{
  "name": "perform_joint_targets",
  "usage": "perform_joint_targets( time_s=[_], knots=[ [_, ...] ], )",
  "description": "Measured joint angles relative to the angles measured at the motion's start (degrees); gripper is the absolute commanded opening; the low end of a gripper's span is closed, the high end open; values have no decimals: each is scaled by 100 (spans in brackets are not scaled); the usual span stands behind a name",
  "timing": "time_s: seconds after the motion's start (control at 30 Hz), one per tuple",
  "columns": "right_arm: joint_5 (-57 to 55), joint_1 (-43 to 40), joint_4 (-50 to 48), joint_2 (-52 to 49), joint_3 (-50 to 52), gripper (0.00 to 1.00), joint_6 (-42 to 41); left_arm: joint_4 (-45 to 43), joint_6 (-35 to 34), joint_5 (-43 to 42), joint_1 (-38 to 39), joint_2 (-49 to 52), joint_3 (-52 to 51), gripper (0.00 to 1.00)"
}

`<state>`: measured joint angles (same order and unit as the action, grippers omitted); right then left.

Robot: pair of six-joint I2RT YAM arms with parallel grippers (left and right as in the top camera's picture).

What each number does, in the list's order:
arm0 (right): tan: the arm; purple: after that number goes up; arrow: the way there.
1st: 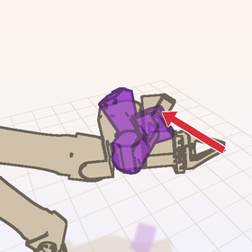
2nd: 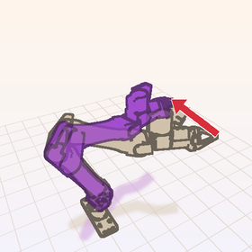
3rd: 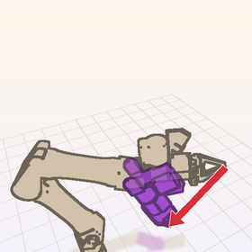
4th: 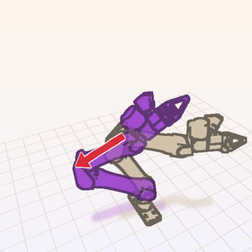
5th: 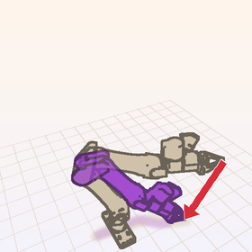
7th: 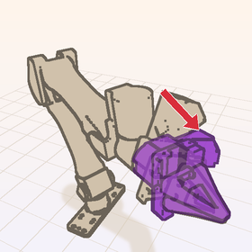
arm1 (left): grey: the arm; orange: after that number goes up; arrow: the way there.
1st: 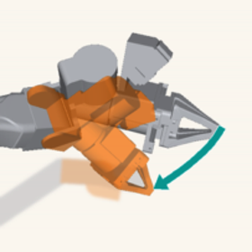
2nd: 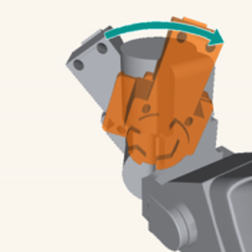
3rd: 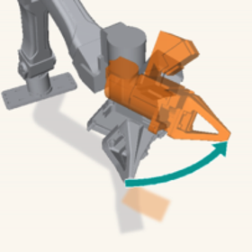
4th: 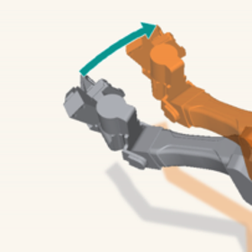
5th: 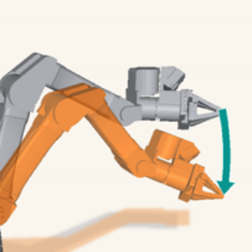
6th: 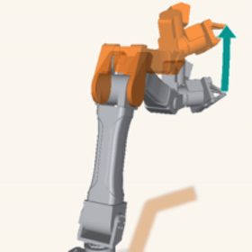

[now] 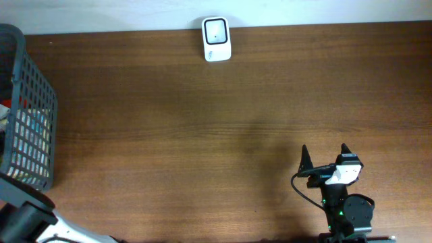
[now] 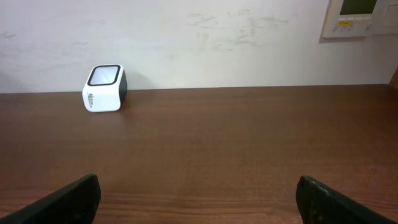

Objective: Scan the item barcode
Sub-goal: 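Reach left gripper into basket, grasp green snack pack, place on table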

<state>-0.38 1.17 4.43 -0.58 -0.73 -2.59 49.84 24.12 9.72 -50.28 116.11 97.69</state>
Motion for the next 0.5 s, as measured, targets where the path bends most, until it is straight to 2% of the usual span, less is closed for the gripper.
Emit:
perform_joint_targets(
  time_s=[0.03, 0.07, 0.2, 0.27, 0.4, 0.5],
  knots=[
    [0, 0, 0, 0, 0, 99, 2, 2, 92, -2, 0, 125, -11, 97],
    [0, 0, 0, 0, 0, 99, 7, 2, 201, -2, 2, 195, -22, 88],
    [0, 0, 0, 0, 0, 99, 4, 31, 522, 17, 9, 332, -20, 10],
    [0, 0, 0, 0, 0, 99, 7, 61, 544, 39, 44, 334, -20, 3],
    [0, 0, 0, 0, 0, 99, 4, 59, 518, 92, 87, 304, -17, 1],
    [0, 0, 0, 0, 0, 99, 4, 42, 90, 74, 267, 269, 138, 2]
  ],
)
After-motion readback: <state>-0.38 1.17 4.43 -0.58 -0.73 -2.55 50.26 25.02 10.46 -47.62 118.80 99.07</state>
